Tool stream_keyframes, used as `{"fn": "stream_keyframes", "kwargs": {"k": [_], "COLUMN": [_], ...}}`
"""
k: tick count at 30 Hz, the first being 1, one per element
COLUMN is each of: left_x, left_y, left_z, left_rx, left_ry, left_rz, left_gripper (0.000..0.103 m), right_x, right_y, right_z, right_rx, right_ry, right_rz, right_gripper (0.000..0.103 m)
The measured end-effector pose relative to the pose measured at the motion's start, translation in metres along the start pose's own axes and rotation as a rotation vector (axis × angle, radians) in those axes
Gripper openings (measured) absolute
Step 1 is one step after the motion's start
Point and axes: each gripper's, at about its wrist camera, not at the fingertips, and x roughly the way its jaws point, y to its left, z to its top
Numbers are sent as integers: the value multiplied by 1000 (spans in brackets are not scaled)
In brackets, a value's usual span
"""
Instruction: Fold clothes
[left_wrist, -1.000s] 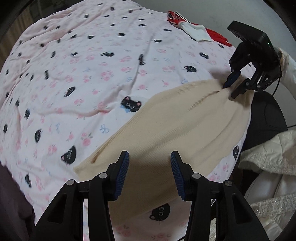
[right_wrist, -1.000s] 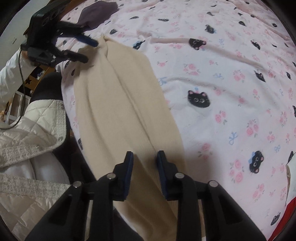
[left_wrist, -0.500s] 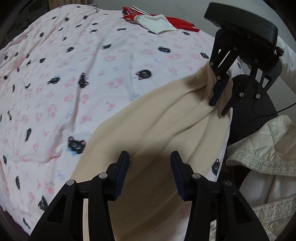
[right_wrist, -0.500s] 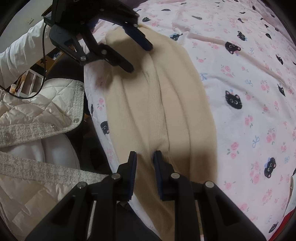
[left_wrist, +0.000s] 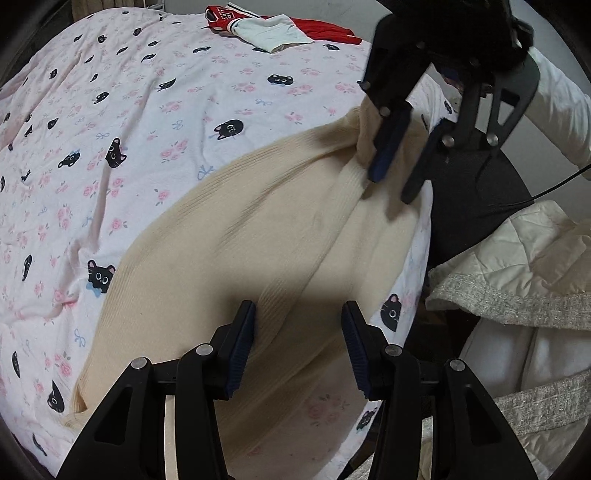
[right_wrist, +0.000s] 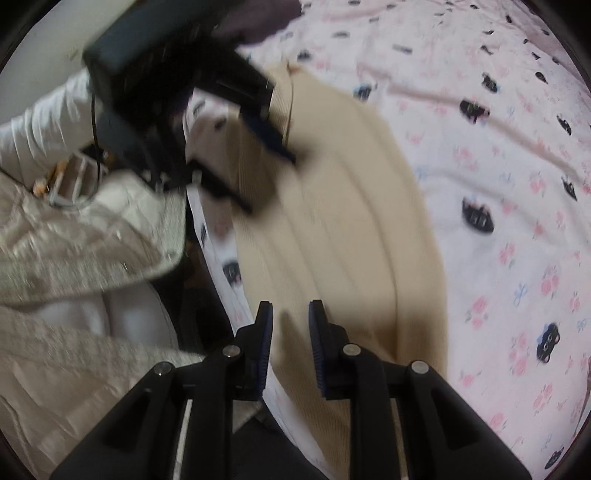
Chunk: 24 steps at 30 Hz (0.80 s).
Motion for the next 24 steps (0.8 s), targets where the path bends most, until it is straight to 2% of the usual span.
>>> {"fn": "stream_keyframes", "kwargs": {"k": [3, 11, 15, 24], "left_x": [-2, -2, -3, -7], "left_y": [-7, -12, -12, -7], "left_z": [-2, -4, -5, -6], "left_rx": [16, 20, 26, 23], "left_ry": [8, 7, 5, -1], "left_rz": [-3, -25, -30, -23], "left_gripper": [44, 52, 52, 52], "right_x": [-3, 15, 22, 31], "right_y": [-1, -6, -7, 5], "right_z": [11, 32, 33, 20], "right_rx": [-15, -31, -32, -71], "right_ry": [-18, -1, 5, 51], "right_rz": [-21, -45, -54, 3], "right_gripper": [22, 23, 34, 34]}}
